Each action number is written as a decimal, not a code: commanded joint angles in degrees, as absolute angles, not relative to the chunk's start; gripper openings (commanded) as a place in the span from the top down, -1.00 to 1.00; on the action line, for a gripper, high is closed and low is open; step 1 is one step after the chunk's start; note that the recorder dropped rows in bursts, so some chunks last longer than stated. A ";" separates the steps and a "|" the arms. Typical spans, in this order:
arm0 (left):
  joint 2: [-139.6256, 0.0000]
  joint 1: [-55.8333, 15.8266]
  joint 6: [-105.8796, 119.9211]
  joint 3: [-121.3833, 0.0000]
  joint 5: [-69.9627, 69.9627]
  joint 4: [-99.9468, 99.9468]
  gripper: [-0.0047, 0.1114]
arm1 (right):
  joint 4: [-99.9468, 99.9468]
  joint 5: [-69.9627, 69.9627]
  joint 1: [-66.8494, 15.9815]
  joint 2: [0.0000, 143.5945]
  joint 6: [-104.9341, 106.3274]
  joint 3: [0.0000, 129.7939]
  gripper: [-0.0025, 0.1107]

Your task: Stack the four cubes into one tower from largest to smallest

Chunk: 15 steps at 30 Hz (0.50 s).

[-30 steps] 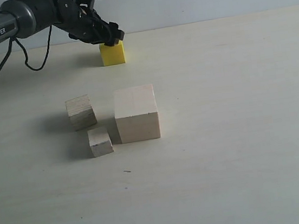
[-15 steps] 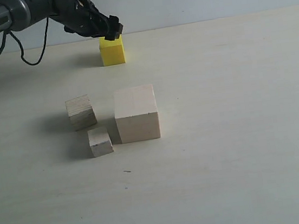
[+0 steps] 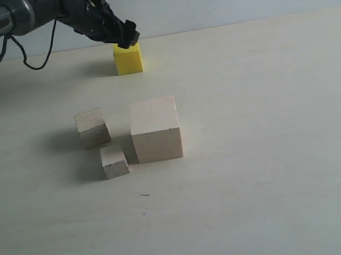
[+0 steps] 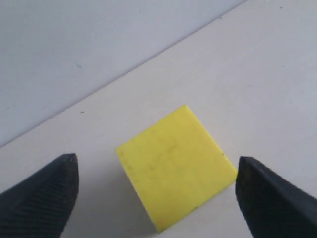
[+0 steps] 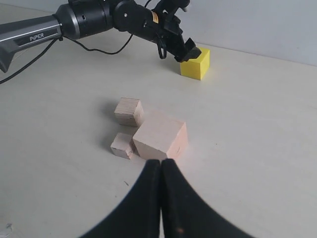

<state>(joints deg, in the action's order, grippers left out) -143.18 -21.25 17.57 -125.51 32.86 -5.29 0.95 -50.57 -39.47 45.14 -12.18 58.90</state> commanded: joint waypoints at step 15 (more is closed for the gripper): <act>-141.42 -18.94 48.84 -125.49 41.62 -30.81 -0.50 | 0.32 -49.77 -39.34 45.01 -12.15 58.69 0.96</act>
